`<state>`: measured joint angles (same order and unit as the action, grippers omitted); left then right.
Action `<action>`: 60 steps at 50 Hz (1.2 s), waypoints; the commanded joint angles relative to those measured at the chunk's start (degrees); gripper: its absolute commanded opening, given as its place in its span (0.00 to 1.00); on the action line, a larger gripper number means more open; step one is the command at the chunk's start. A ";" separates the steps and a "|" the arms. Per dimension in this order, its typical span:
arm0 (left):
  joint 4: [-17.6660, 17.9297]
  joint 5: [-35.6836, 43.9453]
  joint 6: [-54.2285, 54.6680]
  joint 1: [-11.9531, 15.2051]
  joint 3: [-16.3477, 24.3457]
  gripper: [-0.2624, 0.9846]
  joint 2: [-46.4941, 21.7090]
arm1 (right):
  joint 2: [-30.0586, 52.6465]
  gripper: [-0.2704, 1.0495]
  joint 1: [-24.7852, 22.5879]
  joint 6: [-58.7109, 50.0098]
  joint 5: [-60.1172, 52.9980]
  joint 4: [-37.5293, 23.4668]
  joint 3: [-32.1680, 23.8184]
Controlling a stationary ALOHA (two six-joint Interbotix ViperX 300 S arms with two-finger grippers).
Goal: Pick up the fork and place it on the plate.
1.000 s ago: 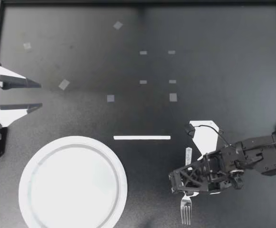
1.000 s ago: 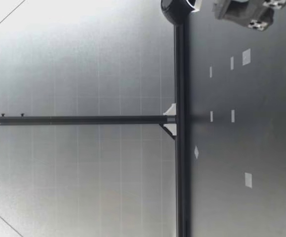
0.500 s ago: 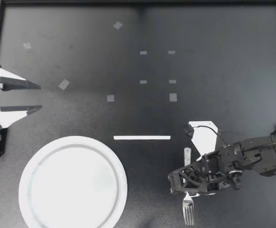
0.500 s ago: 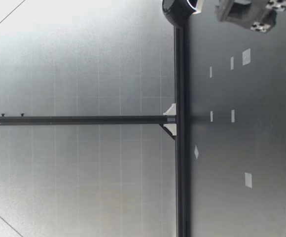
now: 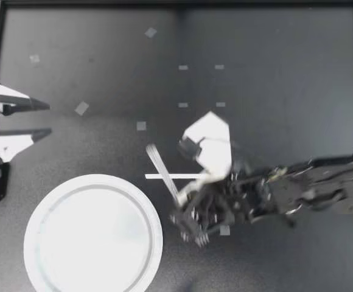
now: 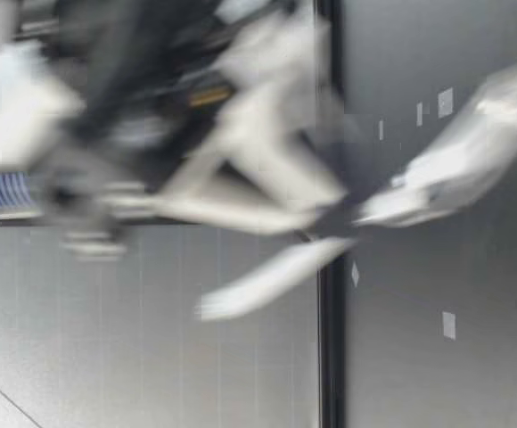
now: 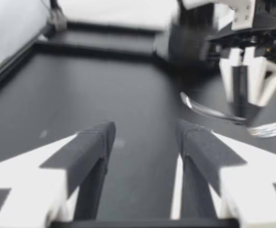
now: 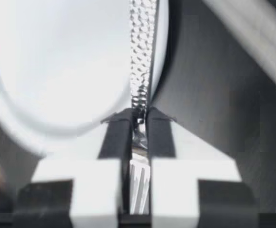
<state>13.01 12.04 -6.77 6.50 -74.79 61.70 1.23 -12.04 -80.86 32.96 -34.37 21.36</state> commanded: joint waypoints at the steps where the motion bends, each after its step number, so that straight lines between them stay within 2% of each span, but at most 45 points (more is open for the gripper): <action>1: 1.49 3.96 3.69 0.00 0.70 0.67 -1.49 | -5.71 0.28 0.18 0.88 3.16 -12.57 -1.58; 10: -0.44 5.54 9.14 0.00 5.27 0.76 -5.45 | -12.30 0.28 0.18 1.32 1.49 -34.89 2.02; 17: -1.32 7.47 8.88 -0.62 11.34 0.80 -9.32 | -13.54 0.28 0.53 1.05 -7.38 -42.98 3.34; 25: -3.43 11.43 8.61 -0.79 16.61 0.80 -16.70 | -10.72 0.28 1.67 0.97 -17.93 -45.44 3.16; 29: -5.10 13.71 8.61 -1.85 18.28 0.80 -20.21 | -9.93 0.28 3.08 0.97 -23.64 -46.05 2.99; 37: -11.43 17.93 9.40 -4.57 21.80 0.80 -25.31 | -10.55 0.28 5.98 1.49 -32.26 -46.67 2.72; 43: -12.48 16.70 10.20 -5.45 22.68 0.81 -24.96 | -12.22 0.28 6.68 2.29 -31.64 -47.81 3.69; 52: -12.48 14.68 10.99 -5.45 21.09 0.82 -21.71 | -15.56 0.28 8.00 2.81 -27.69 -49.31 6.94; 60: -12.48 15.21 10.81 -5.45 20.48 0.82 -20.30 | -16.70 0.28 8.70 2.64 -30.32 -49.48 7.38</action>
<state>0.62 26.63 4.13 1.14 -55.02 41.13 -14.15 -3.78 -78.13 3.87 -83.67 29.62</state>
